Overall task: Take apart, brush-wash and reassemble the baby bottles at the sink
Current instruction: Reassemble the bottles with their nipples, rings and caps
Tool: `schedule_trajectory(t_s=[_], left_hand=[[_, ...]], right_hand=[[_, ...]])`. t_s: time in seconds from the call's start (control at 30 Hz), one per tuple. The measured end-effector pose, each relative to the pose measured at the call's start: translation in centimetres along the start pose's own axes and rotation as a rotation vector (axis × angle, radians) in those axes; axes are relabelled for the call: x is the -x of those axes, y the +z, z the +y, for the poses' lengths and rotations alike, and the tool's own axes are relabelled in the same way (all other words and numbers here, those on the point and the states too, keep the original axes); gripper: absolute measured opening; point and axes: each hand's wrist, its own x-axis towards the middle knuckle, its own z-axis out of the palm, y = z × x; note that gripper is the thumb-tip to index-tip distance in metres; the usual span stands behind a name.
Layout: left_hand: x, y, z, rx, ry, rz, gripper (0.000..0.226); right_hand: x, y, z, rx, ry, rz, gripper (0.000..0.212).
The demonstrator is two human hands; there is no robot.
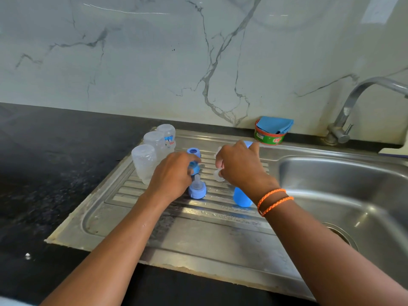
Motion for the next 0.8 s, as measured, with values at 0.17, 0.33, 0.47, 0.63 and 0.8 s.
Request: schedule_trajectory(t_s=[0.17,0.33,0.47,0.63,0.8], left_hand=[[-0.5,-0.8,0.0,0.207,0.056,0.245,0.036],[-0.7,-1.6,0.9,0.597,0.027,0.317,0.031],[-0.1,-2.5,2.1,1.034,-0.001,0.195,0.030],[0.7,-3.0,3.6,1.226,0.008,0.028,0.032],[1.0,-2.8,4.0,1.152,0.047,-0.007,0.033]], right_hand=[[-0.8,-0.8,0.6,-0.403,0.088,0.105,0.007],[1.2,-2.8,1.7,-1.145,0.112,0.363,0.024],[3.6,-4.1,2.5,-1.341,0.051,0.289,0.026],[5.6,-3.9,2.0,-1.418,0.029,0.229,0.030],[6.2,-3.6,1.1,-1.178,-0.015,0.310,0.029]])
